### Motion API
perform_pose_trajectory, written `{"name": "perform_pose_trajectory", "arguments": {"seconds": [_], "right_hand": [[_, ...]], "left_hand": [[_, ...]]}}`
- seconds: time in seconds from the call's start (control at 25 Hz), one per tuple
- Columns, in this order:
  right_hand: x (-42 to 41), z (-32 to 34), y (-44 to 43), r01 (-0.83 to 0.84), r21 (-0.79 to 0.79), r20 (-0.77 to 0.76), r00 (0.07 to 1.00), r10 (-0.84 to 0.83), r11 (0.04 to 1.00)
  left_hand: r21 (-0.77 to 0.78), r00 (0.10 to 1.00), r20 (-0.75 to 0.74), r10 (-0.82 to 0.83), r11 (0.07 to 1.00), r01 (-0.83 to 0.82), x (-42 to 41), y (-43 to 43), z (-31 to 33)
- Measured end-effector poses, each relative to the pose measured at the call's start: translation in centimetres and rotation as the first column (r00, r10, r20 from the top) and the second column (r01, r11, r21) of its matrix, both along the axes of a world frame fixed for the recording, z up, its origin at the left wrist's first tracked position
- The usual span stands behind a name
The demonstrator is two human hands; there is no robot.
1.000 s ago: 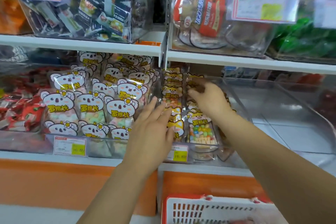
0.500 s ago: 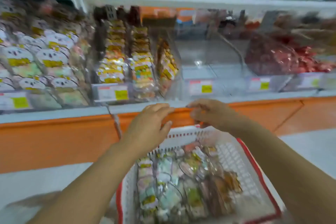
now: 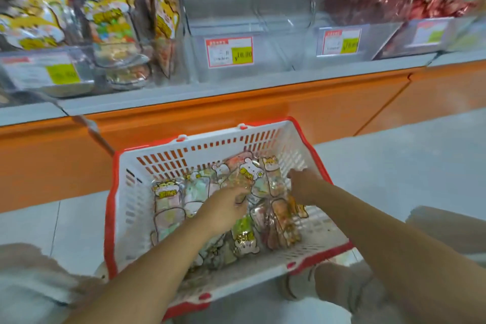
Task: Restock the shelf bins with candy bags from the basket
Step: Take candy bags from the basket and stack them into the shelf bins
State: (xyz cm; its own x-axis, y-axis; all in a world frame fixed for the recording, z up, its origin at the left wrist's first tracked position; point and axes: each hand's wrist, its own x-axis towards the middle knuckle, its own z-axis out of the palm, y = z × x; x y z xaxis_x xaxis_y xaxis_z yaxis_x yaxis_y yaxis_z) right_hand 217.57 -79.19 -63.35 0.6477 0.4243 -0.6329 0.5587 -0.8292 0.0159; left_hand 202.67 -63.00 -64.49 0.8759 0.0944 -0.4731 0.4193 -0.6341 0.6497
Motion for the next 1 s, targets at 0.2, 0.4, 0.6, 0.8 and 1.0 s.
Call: {"name": "perform_pose_trajectory", "arguments": {"seconds": [0.2,0.4,0.6,0.8,1.0], "right_hand": [[-2.3,-3.0,1.6,-0.034,-0.036,0.221,0.974,0.042,0.999],[-4.6,-8.9,1.8,0.189,-0.163,-0.143,0.967,-0.213,0.968],[-3.3,-9.9,0.0,0.285,-0.081,-0.221,0.929,-0.296,0.955],[-1.6,-8.3,-1.8,0.688,0.13,-0.598,0.629,-0.497,0.714],[-2.8,-5.9,-1.4,0.826,0.158,-0.92,0.322,-0.223,0.542]], "left_hand": [[-0.063,0.992,-0.107,0.073,0.995,-0.08,-0.4,-1.2,-2.7],[-0.098,0.979,-0.126,0.161,0.98,-0.173,-0.7,-0.4,-4.0],[-0.149,0.951,-0.189,0.244,0.95,-0.273,-1.3,0.6,-5.3],[-0.286,0.892,-0.295,0.342,0.859,-0.424,-1.0,0.7,-5.6],[-0.52,0.822,-0.446,0.353,0.645,-0.559,-0.3,-0.2,-4.3]]}}
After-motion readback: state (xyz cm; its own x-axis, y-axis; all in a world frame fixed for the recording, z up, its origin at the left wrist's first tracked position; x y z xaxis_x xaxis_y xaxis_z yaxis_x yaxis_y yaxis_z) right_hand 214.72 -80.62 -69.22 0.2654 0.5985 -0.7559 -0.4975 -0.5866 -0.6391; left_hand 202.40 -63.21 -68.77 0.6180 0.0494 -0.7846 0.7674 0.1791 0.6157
